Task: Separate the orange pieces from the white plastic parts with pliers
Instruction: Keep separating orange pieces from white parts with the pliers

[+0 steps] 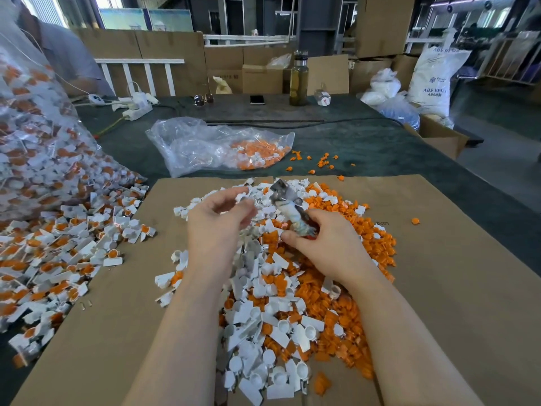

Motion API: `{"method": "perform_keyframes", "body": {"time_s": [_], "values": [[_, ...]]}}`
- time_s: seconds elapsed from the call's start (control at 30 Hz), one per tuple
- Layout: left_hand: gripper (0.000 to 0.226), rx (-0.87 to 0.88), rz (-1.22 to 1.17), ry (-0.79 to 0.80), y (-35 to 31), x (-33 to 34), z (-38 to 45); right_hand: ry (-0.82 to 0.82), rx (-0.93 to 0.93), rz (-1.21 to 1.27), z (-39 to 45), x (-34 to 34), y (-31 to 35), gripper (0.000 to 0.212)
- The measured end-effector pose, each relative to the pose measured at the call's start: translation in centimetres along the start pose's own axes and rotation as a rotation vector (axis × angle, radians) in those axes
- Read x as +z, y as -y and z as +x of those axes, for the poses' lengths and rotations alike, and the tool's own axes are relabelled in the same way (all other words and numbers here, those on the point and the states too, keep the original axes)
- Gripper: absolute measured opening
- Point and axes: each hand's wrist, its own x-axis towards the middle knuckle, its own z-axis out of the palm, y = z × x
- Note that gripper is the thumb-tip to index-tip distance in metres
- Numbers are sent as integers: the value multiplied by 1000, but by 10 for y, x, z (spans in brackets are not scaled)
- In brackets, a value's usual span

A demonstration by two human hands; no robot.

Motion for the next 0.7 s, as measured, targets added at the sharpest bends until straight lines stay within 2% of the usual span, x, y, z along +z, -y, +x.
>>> {"method": "perform_keyframes", "body": {"time_s": [0.17, 0.27, 0.47, 0.57, 0.7], "values": [[19, -81, -104, 75, -2, 7, -4, -71, 24, 182, -1, -4, -1, 24], [14, -98, -150, 102, -1, 9, -5, -79, 53, 293, -2, -6, 1, 18], [15, -119, -115, 269, -1, 18, -13, -91, 71, 532, -3, -9, 4, 2], [15, -86, -20, 321, 0, 22, -17, -97, 50, 572, -3, -9, 5, 2], [16, -60, -14, 281, 1, 23, -17, -91, 39, 511, -3, -7, 4, 8]]}}
